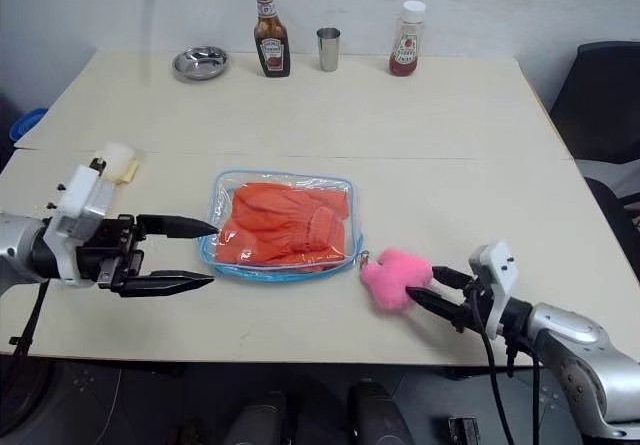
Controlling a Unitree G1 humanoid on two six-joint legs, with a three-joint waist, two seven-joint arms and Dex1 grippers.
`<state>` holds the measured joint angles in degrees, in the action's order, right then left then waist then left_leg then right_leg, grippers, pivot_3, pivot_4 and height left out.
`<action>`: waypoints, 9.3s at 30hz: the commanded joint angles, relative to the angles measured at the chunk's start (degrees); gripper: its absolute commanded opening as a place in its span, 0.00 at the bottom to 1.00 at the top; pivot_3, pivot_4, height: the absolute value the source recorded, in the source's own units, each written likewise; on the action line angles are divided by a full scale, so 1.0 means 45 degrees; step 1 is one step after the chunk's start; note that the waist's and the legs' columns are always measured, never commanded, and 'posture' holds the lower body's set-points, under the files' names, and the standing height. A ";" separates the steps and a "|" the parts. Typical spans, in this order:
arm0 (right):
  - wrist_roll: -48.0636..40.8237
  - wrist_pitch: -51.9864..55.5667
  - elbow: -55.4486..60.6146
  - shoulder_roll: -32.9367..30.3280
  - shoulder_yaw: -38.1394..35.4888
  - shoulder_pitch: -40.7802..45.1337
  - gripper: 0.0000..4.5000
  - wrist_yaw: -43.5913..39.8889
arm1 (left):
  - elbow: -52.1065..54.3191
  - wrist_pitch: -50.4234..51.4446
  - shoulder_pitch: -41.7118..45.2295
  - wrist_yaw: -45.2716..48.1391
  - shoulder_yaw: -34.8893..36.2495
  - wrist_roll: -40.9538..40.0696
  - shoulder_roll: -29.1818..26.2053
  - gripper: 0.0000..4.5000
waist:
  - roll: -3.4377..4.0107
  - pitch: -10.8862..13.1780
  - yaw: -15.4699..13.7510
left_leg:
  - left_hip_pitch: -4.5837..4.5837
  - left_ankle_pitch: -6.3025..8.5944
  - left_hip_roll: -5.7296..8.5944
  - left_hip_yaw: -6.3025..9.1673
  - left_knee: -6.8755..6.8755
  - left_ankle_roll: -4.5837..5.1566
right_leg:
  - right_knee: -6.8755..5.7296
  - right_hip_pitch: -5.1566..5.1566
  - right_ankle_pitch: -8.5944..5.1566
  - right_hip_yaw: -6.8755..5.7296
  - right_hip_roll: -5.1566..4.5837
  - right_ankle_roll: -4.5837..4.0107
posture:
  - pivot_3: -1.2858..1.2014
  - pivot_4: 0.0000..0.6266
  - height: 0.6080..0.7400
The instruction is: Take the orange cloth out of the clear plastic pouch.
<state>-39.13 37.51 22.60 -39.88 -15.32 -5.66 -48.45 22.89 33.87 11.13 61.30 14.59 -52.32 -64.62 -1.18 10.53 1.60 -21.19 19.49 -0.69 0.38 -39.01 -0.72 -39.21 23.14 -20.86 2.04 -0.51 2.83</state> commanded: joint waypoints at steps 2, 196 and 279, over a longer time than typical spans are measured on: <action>-0.0554 -0.0057 0.0587 -0.0442 -0.0509 0.0121 0.32 -0.0480 | 0.0463 -0.0017 0.0168 -0.0073 0.0295 0.0286 0.0317 0.81 | 0.0000 0.0000 -0.0004 | -0.0001 0.0000 0.0000 0.0001 0.0000 0.0000 | 0.0001 0.0000 0.0000 -0.0001 0.0000 0.0000 | 0.52 0.24 1.00; 0.2603 -0.3500 0.2517 -0.2315 0.3581 0.1989 0.68 -0.0583 | -0.1674 0.1088 0.4127 -0.1517 -0.3737 0.5355 0.6995 0.00 | 0.0017 0.0014 -0.0132 | 0.0005 -0.0001 0.0002 0.0052 -0.0031 -0.0042 | 0.0060 -0.0073 0.0000 -0.0042 0.0007 0.0002 | 0.52 0.24 1.00; 1.2687 -1.3781 -0.4498 -0.0869 0.7742 0.6568 0.01 0.0292 | -0.2991 -0.0755 0.3942 -0.2803 -0.4635 0.6631 0.7520 0.00 | 0.0016 0.0012 -0.0052 | 0.0019 -0.0026 0.0009 0.0044 -0.0036 -0.0086 | 0.0045 -0.0071 0.0001 -0.0039 -0.0001 0.0001 | 0.52 0.24 1.00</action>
<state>21.87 -23.34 -2.68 -41.57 20.93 26.30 -43.91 10.62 32.24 28.58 50.07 -7.65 -24.10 -30.99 -1.11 10.59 1.37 -21.11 19.38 -0.63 0.58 -39.17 -1.09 -38.99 22.82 -20.86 1.87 -0.52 2.83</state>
